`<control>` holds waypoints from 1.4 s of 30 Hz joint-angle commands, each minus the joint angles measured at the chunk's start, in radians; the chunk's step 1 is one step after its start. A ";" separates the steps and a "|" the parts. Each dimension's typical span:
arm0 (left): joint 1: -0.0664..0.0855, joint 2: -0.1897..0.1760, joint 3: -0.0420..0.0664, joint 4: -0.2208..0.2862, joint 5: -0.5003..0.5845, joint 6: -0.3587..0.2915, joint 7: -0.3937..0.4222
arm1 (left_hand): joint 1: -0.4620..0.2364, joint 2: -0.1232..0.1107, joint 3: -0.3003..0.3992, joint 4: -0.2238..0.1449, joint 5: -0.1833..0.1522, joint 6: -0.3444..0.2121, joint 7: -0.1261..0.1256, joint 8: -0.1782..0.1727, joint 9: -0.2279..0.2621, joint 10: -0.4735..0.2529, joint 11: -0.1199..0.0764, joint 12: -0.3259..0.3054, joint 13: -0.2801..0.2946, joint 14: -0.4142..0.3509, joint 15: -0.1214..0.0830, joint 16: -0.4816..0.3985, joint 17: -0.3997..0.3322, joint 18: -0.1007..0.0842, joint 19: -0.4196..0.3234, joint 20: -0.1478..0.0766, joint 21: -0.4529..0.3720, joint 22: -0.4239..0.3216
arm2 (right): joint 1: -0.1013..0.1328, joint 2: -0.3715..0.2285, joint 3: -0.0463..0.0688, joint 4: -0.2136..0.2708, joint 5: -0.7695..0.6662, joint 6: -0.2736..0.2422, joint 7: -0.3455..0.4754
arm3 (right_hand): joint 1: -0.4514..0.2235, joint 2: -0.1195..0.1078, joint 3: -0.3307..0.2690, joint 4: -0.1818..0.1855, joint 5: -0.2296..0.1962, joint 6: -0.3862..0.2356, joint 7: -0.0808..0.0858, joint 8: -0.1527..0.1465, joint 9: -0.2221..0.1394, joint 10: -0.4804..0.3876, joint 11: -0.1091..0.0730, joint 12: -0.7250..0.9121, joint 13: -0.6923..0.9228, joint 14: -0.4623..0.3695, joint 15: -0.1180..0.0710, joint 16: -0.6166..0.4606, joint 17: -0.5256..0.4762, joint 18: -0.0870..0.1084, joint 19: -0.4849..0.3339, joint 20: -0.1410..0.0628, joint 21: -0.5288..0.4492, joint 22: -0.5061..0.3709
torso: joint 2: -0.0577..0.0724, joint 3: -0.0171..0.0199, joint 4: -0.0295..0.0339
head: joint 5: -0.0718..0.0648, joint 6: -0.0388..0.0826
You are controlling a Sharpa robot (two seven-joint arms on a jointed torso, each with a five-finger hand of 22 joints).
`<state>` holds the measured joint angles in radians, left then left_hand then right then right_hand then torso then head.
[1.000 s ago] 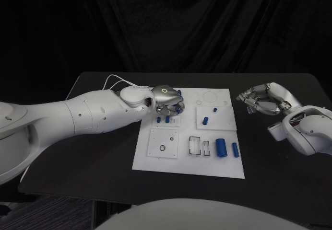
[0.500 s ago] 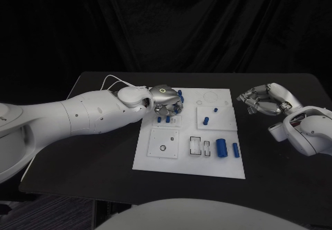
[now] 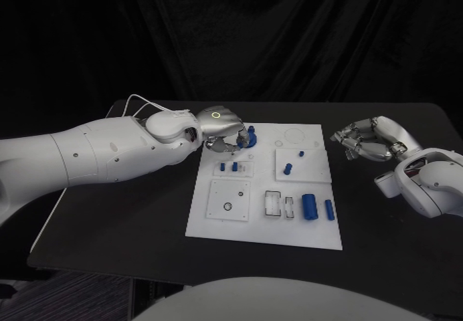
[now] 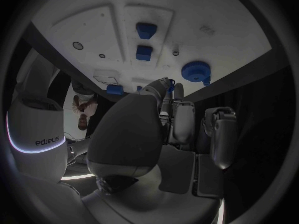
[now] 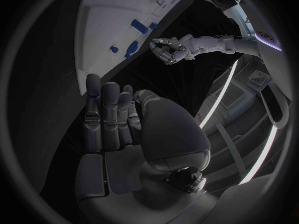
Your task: Assemble the parts on the task board
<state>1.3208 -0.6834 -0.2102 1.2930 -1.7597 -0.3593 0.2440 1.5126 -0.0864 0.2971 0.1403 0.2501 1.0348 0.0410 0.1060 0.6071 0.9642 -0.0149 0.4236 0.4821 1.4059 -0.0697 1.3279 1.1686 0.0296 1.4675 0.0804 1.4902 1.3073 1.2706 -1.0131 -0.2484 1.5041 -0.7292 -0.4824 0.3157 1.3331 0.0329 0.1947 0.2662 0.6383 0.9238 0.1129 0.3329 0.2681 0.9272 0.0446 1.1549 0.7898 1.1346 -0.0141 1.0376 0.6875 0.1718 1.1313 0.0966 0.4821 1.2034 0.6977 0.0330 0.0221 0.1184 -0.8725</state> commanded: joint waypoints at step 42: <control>-0.026 -0.016 -0.001 -0.005 -0.006 0.077 -0.069 | -0.022 -0.001 0.011 -0.005 -0.013 0.002 -0.001 -0.011 -0.003 0.018 0.004 -0.016 -0.013 -0.015 0.004 -0.018 -0.022 -0.003 0.031 0.005 -0.020 0.228 | -0.002 0.007 0.001 -0.007 -0.002 0.026 -0.030 | 0.016 -0.007 0.011 -0.002 0.006 0.005 -0.002 0.004 0.002 -0.010 -0.002 -0.005 -0.010 -0.002 0.002 -0.006 -0.008 0.010 0.005 0.001 -0.009 0.002 | 0.002 0.0014 -0.0044 | 0.009 0.000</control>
<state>1.2974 -0.7015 -0.2113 1.2889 -1.7602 -0.2949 0.1655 1.4980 -0.0876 0.3025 0.1349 0.2382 1.0342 0.0411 0.1002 0.6044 0.9757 -0.0136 0.4093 0.4694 1.3952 -0.0660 1.3156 1.1476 0.0296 1.4675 0.0804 1.4735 1.3078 1.2701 -1.0046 -0.2487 1.4965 -0.7292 -0.4636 0.3022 1.3383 0.0278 0.2019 0.2647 0.6383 0.9238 0.1128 0.3329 0.2688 0.9218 0.0393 1.1549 0.7783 1.1345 -0.0142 1.0377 0.6786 0.1719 1.1313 0.0966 0.4783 1.2047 0.7009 0.0325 0.0163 0.1285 -0.8725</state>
